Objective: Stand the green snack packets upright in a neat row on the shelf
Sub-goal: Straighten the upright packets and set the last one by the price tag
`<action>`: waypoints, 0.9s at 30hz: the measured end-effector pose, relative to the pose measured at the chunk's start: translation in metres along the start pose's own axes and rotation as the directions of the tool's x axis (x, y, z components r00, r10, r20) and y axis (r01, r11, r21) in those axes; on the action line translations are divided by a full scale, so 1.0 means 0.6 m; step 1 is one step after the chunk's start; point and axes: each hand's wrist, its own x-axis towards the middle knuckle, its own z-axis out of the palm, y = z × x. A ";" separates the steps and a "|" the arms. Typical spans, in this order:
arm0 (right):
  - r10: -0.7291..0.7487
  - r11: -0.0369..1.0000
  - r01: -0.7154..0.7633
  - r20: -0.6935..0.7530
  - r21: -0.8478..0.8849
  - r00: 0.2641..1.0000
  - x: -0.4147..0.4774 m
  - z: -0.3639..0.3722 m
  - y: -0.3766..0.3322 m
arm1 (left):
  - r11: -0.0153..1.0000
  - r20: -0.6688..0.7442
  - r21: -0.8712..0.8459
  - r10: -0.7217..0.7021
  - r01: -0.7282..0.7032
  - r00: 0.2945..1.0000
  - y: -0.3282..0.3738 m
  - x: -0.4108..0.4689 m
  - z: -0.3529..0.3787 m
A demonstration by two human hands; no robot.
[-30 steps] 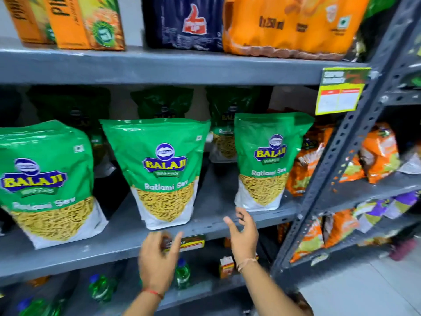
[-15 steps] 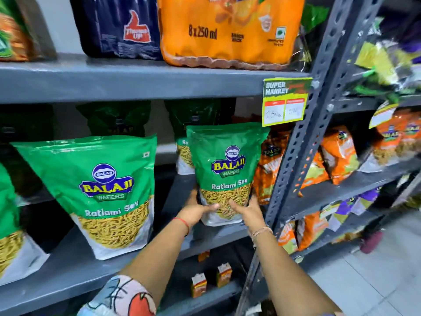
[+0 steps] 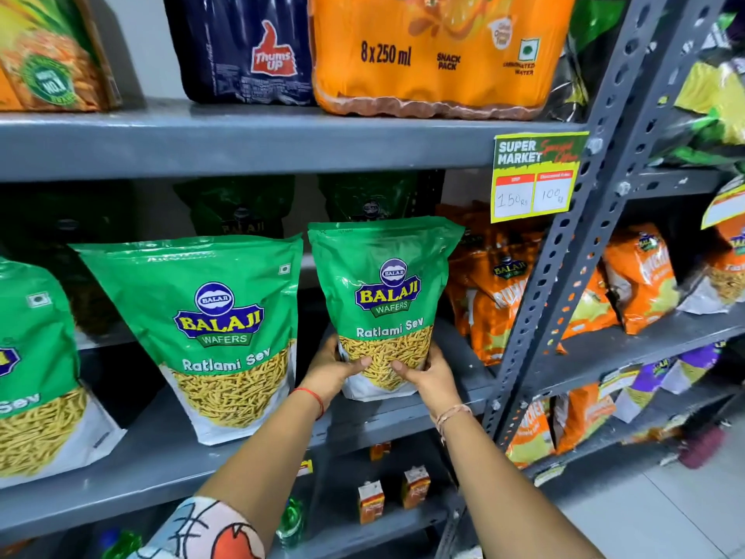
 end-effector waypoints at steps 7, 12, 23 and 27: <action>-0.039 0.999 0.039 0.042 0.002 0.998 -0.006 -0.015 -0.018 | 0.999 0.034 0.041 0.009 -0.011 0.999 0.003 -0.003 -0.001; -0.097 0.928 0.179 -0.252 0.325 0.963 0.028 -0.021 -0.126 | 0.916 -0.115 -0.356 0.152 -0.183 0.982 0.043 -0.010 0.005; -0.083 0.916 0.220 -0.378 0.336 0.922 0.093 -0.018 -0.193 | 0.915 -0.266 -0.337 0.134 -0.222 0.955 0.063 0.013 0.017; -0.010 0.945 0.123 -0.349 0.302 0.937 0.100 -0.020 -0.201 | 0.925 -0.328 -0.328 0.079 -0.192 0.941 0.064 0.021 0.021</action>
